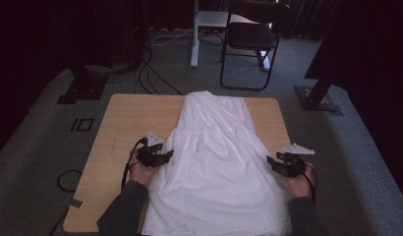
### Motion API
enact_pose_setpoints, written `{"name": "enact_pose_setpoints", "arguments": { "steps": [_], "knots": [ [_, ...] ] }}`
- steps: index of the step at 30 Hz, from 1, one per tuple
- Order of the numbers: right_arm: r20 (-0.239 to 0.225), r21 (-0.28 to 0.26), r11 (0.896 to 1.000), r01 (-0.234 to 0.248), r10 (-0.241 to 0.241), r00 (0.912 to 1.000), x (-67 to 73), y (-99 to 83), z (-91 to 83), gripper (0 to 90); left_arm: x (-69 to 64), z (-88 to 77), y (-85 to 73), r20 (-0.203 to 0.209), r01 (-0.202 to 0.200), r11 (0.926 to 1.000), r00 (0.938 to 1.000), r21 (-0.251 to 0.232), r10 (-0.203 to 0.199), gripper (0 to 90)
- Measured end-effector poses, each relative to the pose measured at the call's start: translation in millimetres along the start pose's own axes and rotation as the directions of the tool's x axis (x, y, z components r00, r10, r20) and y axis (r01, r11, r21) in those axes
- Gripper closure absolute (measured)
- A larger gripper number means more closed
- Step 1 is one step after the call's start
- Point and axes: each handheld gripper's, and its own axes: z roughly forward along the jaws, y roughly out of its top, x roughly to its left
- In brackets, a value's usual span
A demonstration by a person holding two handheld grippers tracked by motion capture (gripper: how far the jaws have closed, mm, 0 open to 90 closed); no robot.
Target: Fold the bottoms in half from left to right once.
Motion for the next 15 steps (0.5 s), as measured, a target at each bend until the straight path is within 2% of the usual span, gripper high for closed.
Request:
{"name": "enact_pose_setpoints", "arguments": {
  "steps": [1, 2, 3, 5, 7, 8, 9, 10, 11, 12, 13, 15],
  "knots": [
    [0.0, 0.0, 1.0, 0.0, 0.0, 1.0, 0.0, 0.0, 0.0, 50.7, 0.6, 8.8, 4.8, -0.009, -0.002, 0.9999, 1.0, 0.013, 0.002, 45.5],
    [0.0, 0.018, 1.0, -0.002, 0.002, 1.0, 1.6, 10.0, 20.2, 50.4, 0.2, 17.0, 8.8, -0.022, -0.013, 0.9996, 0.9997, 0.027, 0.013, 45.1],
    [0.0, 0.018, 1.0, -0.002, 0.002, 1.0, 1.6, 10.0, 20.2, 50.4, -0.5, 24.7, 12.1, -0.031, -0.027, 0.9987, 0.9991, 0.044, 0.028, 45.1],
    [-0.01, 0.027, 1.0, -0.009, 0.009, 0.9999, 2.6, 18.1, 36.0, 50.5, -0.8, 37.7, 15.7, -0.055, -0.045, 0.9963, 0.9973, 0.073, 0.049, 45.2],
    [-0.007, 0.038, 0.999, -0.005, 0.005, 1.0, 3.4, 24.5, 50.3, 50.8, 1.8, 47.6, 15.4, -0.068, -0.028, 0.9955, 0.9971, 0.091, 0.035, 47.6],
    [-0.014, 0.057, 0.998, -0.008, 0.009, 0.9999, 3.7, 26.9, 59.9, 52.4, 5.9, 54.7, 11.7, -0.071, -0.009, 0.9934, 0.9973, 0.115, 0.017, 56.0],
    [-0.014, 0.057, 0.998, -0.008, 0.009, 0.9999, 3.7, 26.9, 59.9, 52.4, 5.9, 54.7, 11.7, -0.071, -0.009, 0.9934, 0.9973, 0.115, 0.017, 62.0],
    [-0.015, 0.067, 0.998, -0.008, 0.009, 0.9998, 4.2, 27.1, 64.2, 53.7, 7.6, 57.3, 8.8, -0.067, -0.008, 0.9914, 0.9976, 0.13, 0.017, 62.0],
    [-0.018, 0.08, 0.997, -0.003, 0.005, 0.9998, 5.0, 26.7, 67.7, 56.1, 9.5, 56.6, 6.1, -0.038, -0.001, 0.9941, 0.9993, 0.109, 0.005, 68.3],
    [-0.002, 0.115, 0.993, 0.009, -0.009, 1.0, 7.9, 24.1, 71.4, 66.3, 9.7, 53.7, 3.2, -0.03, -0.006, 0.9946, 0.9995, 0.104, 0.009, 80.6],
    [-0.002, 0.115, 0.993, 0.009, -0.009, 1.0, 7.9, 24.1, 71.4, 66.3, 9.7, 53.7, 3.2, -0.03, -0.006, 0.9946, 0.9995, 0.104, 0.009, 84.8],
    [-0.007, 0.137, 0.99, 0.025, -0.024, 0.9997, 10.7, 19.8, 72.5, 75.9, 7.8, 51.1, 0.6, -0.035, -0.028, 0.9943, 0.9989, 0.103, 0.031, 86.9]
  ]
}}
